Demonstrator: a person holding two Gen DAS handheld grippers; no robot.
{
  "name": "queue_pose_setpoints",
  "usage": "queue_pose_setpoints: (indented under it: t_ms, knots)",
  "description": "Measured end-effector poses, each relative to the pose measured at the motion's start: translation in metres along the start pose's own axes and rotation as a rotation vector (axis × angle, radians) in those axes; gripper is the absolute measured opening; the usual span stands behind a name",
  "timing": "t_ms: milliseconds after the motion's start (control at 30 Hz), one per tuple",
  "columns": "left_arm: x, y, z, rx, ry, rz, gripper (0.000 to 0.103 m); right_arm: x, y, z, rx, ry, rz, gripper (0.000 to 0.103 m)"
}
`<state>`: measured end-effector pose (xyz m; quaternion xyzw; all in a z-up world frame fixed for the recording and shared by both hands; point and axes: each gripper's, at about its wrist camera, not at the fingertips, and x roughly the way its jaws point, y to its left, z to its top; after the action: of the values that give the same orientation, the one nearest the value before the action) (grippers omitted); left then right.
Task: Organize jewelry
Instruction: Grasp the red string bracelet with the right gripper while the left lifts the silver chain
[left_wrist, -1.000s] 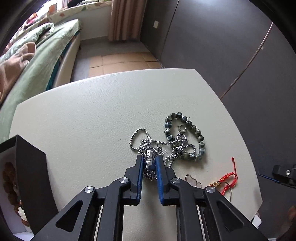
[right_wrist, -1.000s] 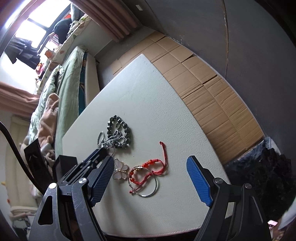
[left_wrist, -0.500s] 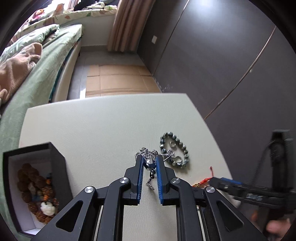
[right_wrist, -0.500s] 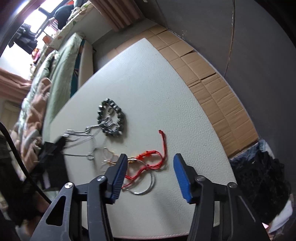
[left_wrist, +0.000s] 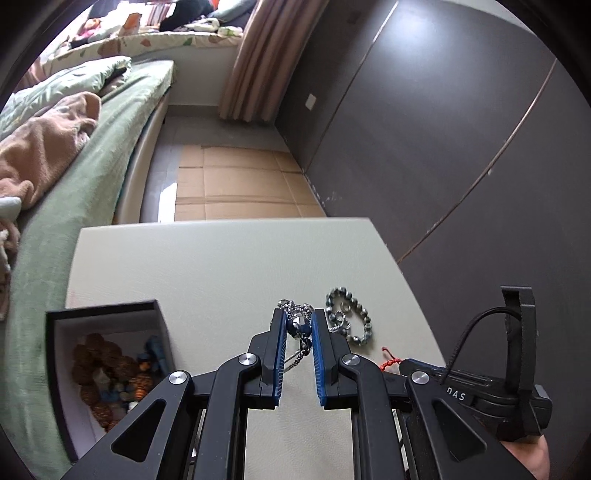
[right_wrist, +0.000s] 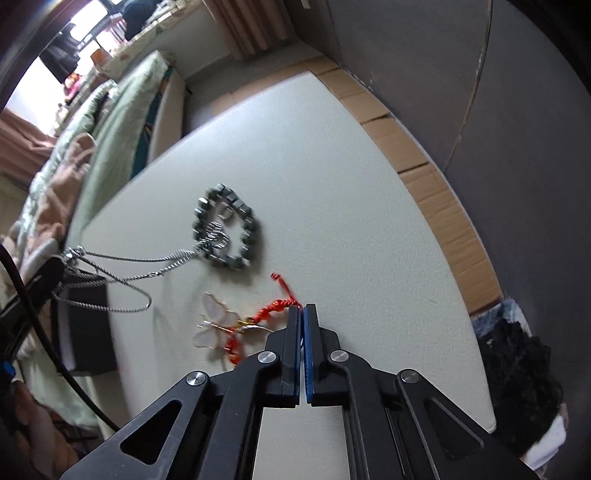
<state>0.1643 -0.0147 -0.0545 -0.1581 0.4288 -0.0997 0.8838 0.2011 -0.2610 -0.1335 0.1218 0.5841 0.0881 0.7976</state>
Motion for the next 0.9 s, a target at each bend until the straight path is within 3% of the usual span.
queue_pose_setpoints:
  t_ms: [400, 900]
  knots:
    - [-0.066, 0.007, 0.014, -0.026, -0.146, -0.044, 0.014, -0.067, 0.025, 0.001, -0.013, -0.211, 0.189, 0.003]
    - [-0.149, 0.011, 0.030, -0.040, -0.335, -0.088, 0.014, -0.096, 0.078, -0.007, -0.087, -0.322, 0.386, 0.003]
